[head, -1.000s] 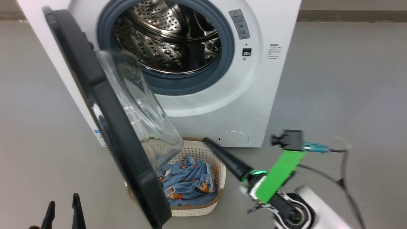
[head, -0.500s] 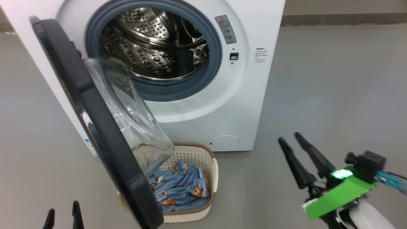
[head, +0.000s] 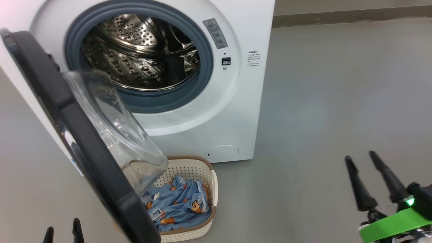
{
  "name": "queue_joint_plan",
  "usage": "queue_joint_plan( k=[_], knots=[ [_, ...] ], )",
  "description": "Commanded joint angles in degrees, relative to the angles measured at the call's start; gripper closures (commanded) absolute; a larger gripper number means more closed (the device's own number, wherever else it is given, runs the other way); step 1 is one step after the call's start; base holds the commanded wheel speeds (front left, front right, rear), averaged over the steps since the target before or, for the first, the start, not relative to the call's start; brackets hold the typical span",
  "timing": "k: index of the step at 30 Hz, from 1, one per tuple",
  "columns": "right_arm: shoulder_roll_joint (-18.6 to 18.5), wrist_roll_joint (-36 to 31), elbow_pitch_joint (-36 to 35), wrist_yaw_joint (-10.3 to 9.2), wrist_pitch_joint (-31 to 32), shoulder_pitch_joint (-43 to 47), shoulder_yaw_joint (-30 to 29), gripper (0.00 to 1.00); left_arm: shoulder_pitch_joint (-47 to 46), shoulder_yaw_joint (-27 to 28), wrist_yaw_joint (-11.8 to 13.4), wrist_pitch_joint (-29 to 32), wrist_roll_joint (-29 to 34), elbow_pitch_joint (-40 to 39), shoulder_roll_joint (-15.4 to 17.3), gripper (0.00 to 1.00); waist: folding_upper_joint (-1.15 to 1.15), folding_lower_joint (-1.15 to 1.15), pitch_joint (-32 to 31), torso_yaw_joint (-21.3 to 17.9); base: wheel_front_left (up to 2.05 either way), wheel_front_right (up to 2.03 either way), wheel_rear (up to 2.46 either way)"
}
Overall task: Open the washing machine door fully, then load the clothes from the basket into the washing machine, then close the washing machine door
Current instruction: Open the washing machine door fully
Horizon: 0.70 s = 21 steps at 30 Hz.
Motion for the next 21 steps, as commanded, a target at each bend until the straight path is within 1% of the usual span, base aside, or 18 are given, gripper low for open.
queue_joint_plan(
  k=[1,7,13,17,21],
  knots=[
    [-1.3,-1.3,-0.9,0.09,-0.7,-0.7,0.0,0.00,-0.7,2.1,-0.1,-0.4,0.6,-1.5,0.9,0.00,0.00,0.00,-0.2,-0.3,0.00,0.00,0.00],
    [-1.3,-3.5,0.7,0.09,-0.7,-0.5,-4.2,0.00,-0.7,2.8,-0.1,-0.4,0.6,-1.6,1.4,0.00,0.00,0.00,-0.4,-0.5,0.00,0.00,0.00],
    [-0.2,-4.6,2.5,0.09,-0.7,-1.5,-4.1,0.00,-0.8,2.8,-0.1,-0.4,0.7,-1.6,1.7,0.00,0.00,0.00,-0.1,-0.6,0.00,0.00,0.00],
    [0.5,-5.2,3.9,0.09,-0.7,-2.0,-3.3,0.00,-1.2,2.2,-0.1,-0.4,0.6,-1.4,1.9,0.00,0.00,0.00,-0.1,0.1,0.00,0.00,0.00],
    [0.9,-5.8,4.6,0.09,-0.7,-2.0,-4.0,0.00,-1.3,1.8,-0.1,-0.4,0.6,-1.3,2.0,0.00,0.00,0.00,-0.1,0.7,0.00,0.00,0.00]
  ],
)
